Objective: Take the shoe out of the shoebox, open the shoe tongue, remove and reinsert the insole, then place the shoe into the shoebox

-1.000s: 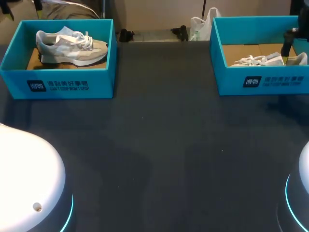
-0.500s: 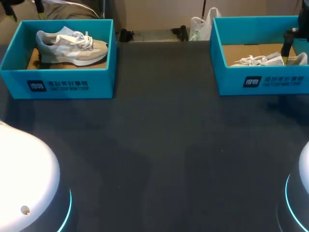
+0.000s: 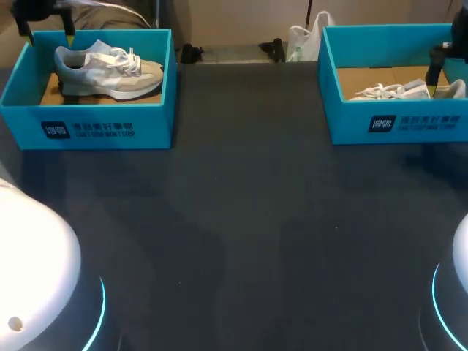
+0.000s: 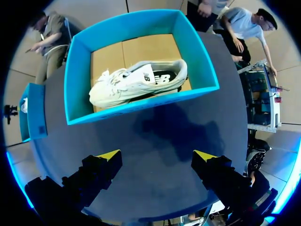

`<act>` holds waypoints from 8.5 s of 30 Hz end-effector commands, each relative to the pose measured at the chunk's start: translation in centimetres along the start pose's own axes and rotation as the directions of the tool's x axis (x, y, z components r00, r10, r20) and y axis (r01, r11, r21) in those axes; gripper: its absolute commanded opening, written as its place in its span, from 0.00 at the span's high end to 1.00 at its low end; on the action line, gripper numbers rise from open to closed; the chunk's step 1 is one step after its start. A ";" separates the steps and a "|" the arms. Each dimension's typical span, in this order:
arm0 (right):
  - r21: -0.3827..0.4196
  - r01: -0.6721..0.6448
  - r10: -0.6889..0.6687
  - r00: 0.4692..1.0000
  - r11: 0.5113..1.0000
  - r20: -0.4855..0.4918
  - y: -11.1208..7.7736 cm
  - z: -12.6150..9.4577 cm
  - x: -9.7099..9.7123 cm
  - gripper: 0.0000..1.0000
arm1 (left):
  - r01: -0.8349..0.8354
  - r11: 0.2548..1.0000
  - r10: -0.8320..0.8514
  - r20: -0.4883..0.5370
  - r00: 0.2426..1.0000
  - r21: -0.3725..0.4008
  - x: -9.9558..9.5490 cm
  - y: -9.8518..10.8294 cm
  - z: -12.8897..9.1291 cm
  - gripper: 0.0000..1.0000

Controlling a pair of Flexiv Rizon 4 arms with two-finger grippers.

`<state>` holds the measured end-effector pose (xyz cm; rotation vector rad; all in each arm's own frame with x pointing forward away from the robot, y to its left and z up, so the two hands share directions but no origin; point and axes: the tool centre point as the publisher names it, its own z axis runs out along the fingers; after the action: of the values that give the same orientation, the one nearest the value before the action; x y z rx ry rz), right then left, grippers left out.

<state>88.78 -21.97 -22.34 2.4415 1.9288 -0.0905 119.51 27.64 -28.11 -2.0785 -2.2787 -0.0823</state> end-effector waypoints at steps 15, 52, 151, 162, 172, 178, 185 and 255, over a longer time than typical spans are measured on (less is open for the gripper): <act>-0.002 -0.001 0.001 1.000 1.000 0.001 -0.1 0.0 0.0 0.00 | -0.027 0.999 0.025 0.047 0.999 0.045 -0.2 2.2 4.2 0.00; -0.002 -0.001 0.001 1.000 1.000 0.001 -0.1 0.0 0.0 0.00 | -0.090 0.990 0.082 0.071 0.994 0.111 0.0 3.1 9.1 0.28; -0.002 -0.001 0.001 1.000 1.000 0.001 -0.1 0.0 0.0 0.00 | 0.078 0.949 -0.060 0.066 0.996 -0.305 -0.7 -12.7 -12.7 1.00; -0.002 -0.001 0.001 1.000 1.000 0.001 -0.1 0.0 0.0 0.00 | 0.055 0.902 -0.054 0.014 0.998 -0.428 -5.6 -23.2 -15.3 1.00; -0.002 -0.001 0.001 1.000 1.000 0.001 -0.1 0.0 0.0 0.00 | 0.038 0.880 -0.039 0.009 0.999 -0.473 -10.8 -28.9 -14.2 1.00; -0.002 -0.001 0.001 1.000 1.000 0.001 -0.1 0.0 0.0 0.00 | -0.039 0.888 0.048 0.007 0.999 -0.458 -14.4 -32.4 -13.2 1.00; -0.002 -0.001 0.001 1.000 1.000 0.001 -0.1 0.0 0.0 0.00 | -0.039 0.888 0.048 0.007 0.999 -0.458 -14.4 -32.4 -13.2 1.00; -0.002 -0.001 0.001 1.000 1.000 0.001 -0.1 0.0 0.0 0.00 | -0.227 0.969 0.226 -0.022 0.974 -0.100 -35.2 -49.5 4.6 1.00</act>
<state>88.78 -21.97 -22.33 2.4415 1.9287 -0.0903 73.09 -10.76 -34.70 -2.3723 -2.0630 -0.2095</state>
